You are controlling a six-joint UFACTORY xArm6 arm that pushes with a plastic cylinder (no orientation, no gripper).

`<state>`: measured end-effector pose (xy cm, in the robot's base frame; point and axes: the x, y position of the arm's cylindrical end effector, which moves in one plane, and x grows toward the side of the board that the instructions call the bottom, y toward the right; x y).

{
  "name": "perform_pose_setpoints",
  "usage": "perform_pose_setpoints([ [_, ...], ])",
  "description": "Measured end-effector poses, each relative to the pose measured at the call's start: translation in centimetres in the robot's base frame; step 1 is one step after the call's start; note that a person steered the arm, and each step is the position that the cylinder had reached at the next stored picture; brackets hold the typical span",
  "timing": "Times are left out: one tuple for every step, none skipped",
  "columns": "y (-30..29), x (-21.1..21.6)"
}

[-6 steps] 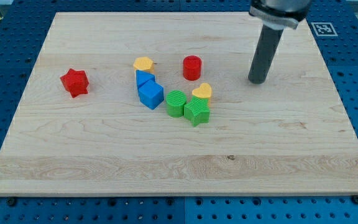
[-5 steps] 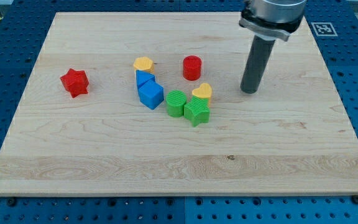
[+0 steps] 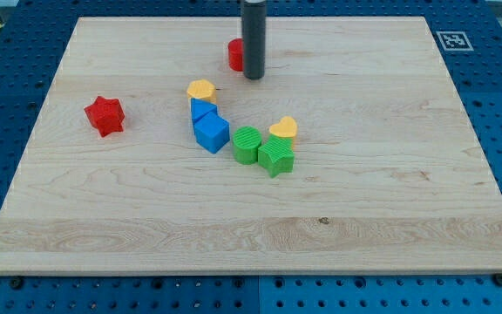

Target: Push the red circle diagonally top left to the yellow hexagon

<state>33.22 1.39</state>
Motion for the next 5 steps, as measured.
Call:
perform_pose_setpoints([
  [4.1, -1.6],
  [1.9, -4.1],
  [-4.9, -4.2],
  [-11.3, -4.0],
  [-13.6, -4.1],
])
